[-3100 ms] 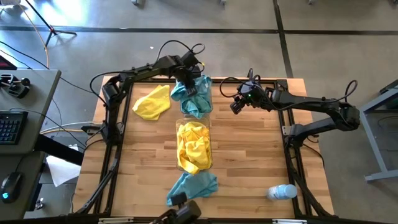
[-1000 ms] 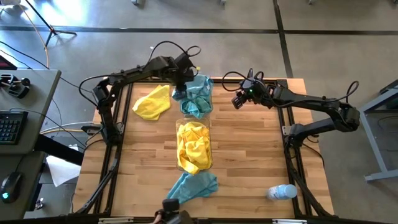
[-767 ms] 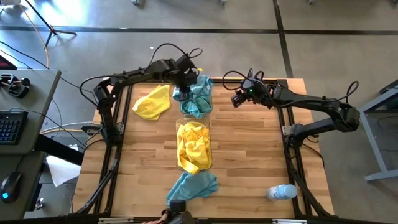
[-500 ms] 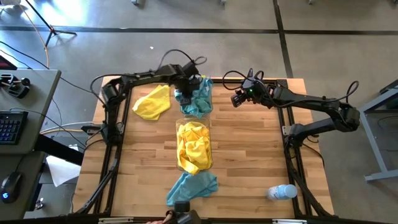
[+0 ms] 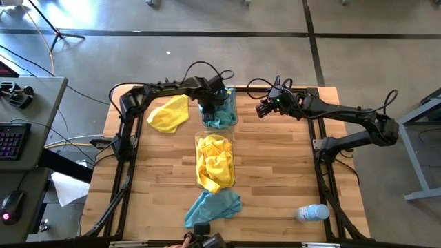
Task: Sort microfiber towel by color & place in baskets
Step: Put the blue towel into the top transparent bin
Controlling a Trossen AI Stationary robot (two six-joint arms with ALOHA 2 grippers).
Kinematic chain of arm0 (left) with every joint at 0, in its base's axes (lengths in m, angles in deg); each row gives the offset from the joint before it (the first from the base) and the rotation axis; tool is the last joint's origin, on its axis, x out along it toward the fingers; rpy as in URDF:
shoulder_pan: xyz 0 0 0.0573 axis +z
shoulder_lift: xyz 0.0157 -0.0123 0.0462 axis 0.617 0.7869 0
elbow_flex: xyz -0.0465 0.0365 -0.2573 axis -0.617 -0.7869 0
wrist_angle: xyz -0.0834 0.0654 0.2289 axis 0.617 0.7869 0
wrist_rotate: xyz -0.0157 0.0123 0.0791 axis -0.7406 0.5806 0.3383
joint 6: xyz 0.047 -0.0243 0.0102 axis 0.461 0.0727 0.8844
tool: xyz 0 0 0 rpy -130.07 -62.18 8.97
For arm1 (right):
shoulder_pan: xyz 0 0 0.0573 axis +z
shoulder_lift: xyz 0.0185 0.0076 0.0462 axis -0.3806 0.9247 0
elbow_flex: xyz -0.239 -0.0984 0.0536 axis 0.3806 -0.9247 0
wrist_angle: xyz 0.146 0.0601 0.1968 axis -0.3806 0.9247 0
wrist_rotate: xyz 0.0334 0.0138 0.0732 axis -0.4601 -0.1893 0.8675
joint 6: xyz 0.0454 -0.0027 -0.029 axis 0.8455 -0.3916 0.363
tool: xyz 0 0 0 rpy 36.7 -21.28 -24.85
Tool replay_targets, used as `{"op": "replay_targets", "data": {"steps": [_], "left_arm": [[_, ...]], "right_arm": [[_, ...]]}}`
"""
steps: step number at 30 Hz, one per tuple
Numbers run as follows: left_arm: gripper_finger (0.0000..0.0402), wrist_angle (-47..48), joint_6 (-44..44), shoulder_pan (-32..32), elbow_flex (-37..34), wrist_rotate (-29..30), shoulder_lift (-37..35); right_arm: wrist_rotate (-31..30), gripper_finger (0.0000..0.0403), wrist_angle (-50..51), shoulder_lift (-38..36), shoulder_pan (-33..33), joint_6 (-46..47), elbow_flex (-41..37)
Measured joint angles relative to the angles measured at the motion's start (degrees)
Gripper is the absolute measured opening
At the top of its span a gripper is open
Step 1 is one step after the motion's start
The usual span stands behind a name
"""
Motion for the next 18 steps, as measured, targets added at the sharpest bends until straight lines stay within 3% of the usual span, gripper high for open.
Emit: {"op": "replay_targets", "data": {"steps": [18], "left_arm": [[0.0131,6.07,-2.82,0.29,3.33,0.74,-10.71]], "right_arm": [[-0.01,0.0156,0.02,0.00,0.00,0.97,0.00]]}}
